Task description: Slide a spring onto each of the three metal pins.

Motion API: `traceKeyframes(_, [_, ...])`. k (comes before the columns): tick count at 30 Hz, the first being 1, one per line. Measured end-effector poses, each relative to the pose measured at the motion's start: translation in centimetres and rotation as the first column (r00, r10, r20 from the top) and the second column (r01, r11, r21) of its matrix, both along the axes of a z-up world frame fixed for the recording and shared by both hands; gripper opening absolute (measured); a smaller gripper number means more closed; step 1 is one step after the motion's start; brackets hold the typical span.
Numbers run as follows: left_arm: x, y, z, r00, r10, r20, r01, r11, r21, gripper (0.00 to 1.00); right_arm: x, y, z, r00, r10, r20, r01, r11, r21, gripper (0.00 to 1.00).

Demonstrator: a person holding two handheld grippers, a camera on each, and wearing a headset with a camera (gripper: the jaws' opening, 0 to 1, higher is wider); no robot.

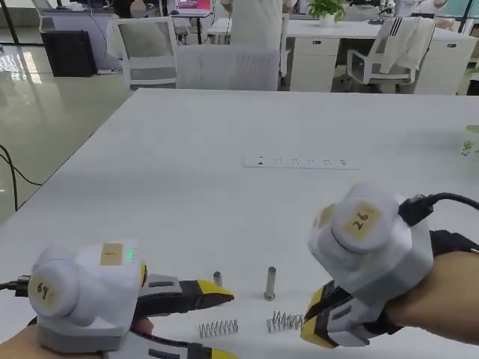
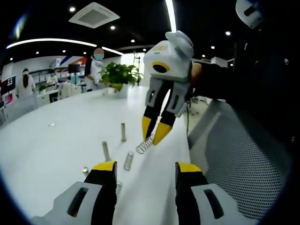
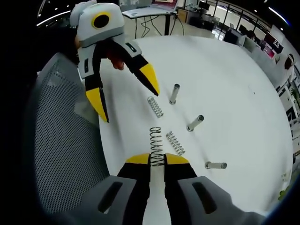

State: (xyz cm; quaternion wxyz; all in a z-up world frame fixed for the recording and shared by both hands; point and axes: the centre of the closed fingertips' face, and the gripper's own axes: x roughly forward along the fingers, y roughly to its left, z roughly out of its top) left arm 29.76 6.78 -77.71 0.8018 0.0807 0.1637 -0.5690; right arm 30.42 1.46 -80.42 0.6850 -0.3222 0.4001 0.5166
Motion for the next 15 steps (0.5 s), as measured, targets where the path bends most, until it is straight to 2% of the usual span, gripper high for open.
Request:
traceKeyframes(5, [0.4,-0.4,0.3,1.000,-0.010,0.018,0.010,1.000,0.001,0.39,-0.3,0.5,0.2,1.000,0.024,-0.005,-0.024,1.000,0.005,0.07])
traceKeyframes(15, [0.3,-1.2,-0.3,0.997,-0.060,0.047,0.058,0.998,0.035,0.31,-0.8,1.5,0.7,0.997,0.071,-0.002,-0.071,0.997,0.010,0.07])
